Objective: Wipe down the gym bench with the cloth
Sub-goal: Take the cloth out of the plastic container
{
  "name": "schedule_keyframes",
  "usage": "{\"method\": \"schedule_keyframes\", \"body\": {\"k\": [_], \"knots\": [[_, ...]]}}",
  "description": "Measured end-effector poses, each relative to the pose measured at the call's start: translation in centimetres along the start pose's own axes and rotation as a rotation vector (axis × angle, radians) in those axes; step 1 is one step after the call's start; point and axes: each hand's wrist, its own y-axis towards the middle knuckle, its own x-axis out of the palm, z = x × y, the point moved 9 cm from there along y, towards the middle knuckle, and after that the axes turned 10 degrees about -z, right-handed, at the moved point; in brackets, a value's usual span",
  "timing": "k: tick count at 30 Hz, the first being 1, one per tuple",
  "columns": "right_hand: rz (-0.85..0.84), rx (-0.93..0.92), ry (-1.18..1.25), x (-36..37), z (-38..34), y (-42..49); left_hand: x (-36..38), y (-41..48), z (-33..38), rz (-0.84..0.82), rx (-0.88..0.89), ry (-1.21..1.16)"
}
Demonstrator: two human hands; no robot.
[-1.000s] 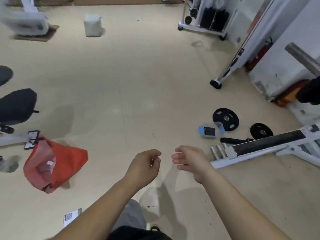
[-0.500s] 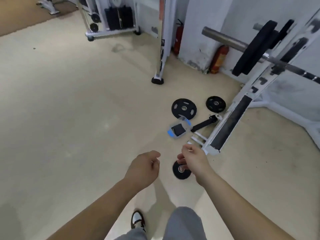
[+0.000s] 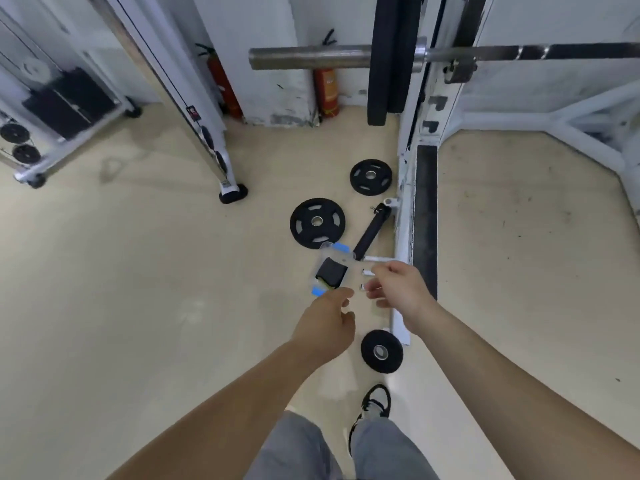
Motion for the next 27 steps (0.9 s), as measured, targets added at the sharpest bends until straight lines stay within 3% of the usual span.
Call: {"method": "schedule_keyframes", "body": {"k": [9,15,19,27], "knots": [[0.034,0.131,0.135,1.7,0.1,9.2,-4.6,13.8,-5.0,-0.307,-0.007,0.167],[0.266,0.226,0.267,3.9,2.5,15.8,-7.9,22.6,-10.4,-0.371,0.07,0.207],[0.288,0.249,0.286,6.6,3.6,21.4,-8.2,28.1,-14.4,-0.449,0.061,0.269],[0.263,0.289,0.351,10.0,17.3,38.1,-0.4,42.9,-28.7,-0.451,-0.003,0.388]]}}
